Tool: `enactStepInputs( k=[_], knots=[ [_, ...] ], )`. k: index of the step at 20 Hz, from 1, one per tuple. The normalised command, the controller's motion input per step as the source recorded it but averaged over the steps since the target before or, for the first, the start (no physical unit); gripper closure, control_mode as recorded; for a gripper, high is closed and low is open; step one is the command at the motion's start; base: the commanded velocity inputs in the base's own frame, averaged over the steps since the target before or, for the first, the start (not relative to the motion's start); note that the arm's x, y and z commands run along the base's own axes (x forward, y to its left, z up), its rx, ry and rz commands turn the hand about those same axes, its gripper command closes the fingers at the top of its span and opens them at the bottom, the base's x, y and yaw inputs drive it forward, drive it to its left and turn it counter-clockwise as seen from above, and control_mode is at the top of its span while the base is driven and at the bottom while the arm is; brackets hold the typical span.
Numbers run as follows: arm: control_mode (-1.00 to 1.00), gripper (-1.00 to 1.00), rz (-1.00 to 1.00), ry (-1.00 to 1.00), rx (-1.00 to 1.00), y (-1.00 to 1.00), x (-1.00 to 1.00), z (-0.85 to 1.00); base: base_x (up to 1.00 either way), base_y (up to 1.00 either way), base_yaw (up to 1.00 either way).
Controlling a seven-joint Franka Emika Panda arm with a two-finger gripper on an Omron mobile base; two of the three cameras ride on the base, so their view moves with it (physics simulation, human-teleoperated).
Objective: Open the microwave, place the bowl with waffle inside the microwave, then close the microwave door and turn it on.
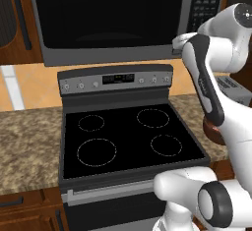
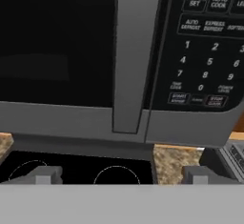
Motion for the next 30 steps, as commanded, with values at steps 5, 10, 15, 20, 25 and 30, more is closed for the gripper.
enactStepInputs(
  k=[5, 10, 15, 20, 25, 30],
  knots=[
    [-1.0, -1.0, 0.0, -0.1, 0.07, -0.09, 0.67, 0.1, 0.0, 0.0, 0.0],
    [-1.0, -1.0, 0.0, -0.06, 0.06, 0.0, 0.74, 0.01, 0.0, 0.0, 0.0],
    [-1.0, -1.0, 0.0, -0.1, 0.01, 0.0, 0.69, 0.0, 0.0, 0.0, 0.0],
    [-1.0, -1.0, 0.02, -0.26, 0.0, 0.0, 0.61, -0.25, 0.0, 0.0, 0.0],
    [-1.0, 1.0, 0.07, -0.28, 0.0, 0.01, 0.76, -0.56, 0.0, 0.0, 0.0],
    [-1.0, 1.0, 0.03, -0.06, 0.0, 0.27, 0.99, -0.43, 0.0, 0.0, 0.0]
  ],
)
